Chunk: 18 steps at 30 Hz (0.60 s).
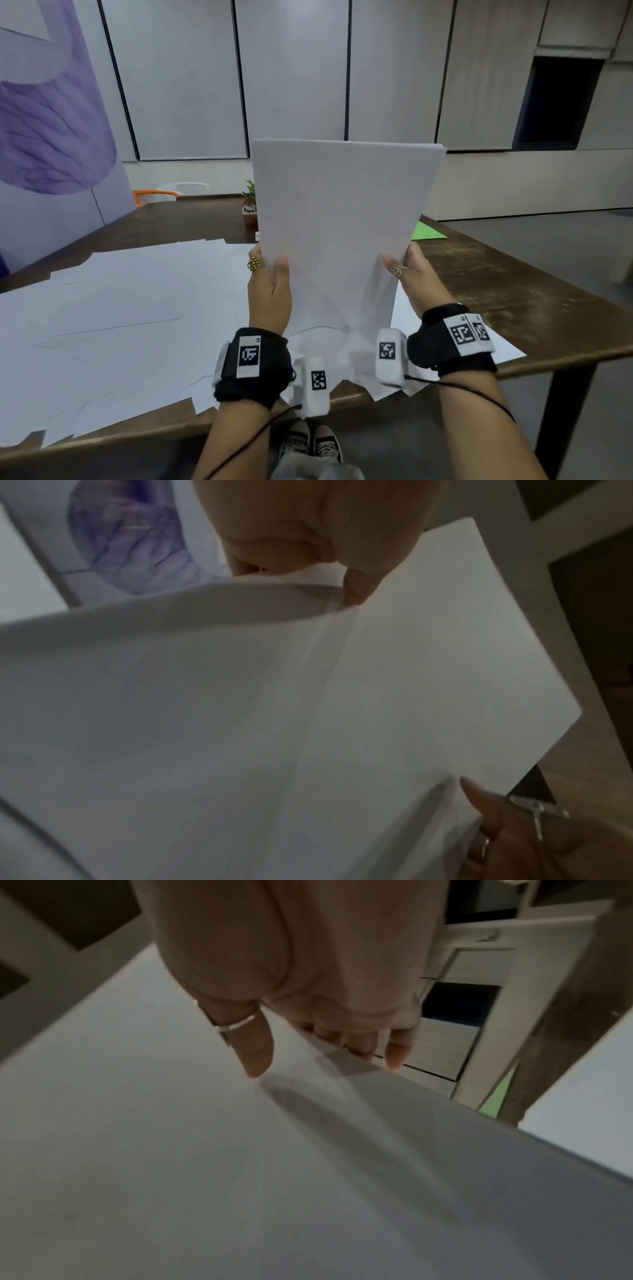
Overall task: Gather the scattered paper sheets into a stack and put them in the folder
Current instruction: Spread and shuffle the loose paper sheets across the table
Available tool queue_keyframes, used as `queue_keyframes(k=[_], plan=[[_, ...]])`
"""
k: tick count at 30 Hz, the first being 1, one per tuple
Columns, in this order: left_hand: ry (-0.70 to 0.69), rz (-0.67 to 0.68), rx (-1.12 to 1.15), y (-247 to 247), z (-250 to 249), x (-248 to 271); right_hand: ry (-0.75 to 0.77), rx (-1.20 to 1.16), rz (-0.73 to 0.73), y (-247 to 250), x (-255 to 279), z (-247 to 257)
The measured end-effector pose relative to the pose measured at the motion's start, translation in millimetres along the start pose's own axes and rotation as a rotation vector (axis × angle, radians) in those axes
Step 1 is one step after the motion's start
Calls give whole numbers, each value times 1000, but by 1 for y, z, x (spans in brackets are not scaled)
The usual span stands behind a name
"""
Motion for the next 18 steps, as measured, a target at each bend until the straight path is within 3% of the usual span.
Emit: queue_keyframes(k=[6,11,14,18], plan=[[-99,-159,-51,12,-36,-2,158,28,-81,-8,4,21],[-151,-135,-72,14,-61,0,308,95,-163,2,6,49],[-49,-43,-100,7,-37,14,256,197,-142,1,13,30],[110,169,-175,-6,3,34,67,318,-15,-3,26,-11]])
Point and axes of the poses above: each hand's wrist, its own x-axis away from the middle knuckle, its own y-axis out of the back of the hand, z = x × y, the point moved 7 cm from there along -x, towards the middle knuckle, and after that the axes turned 3 degrees about z, right-handed, at the moved point
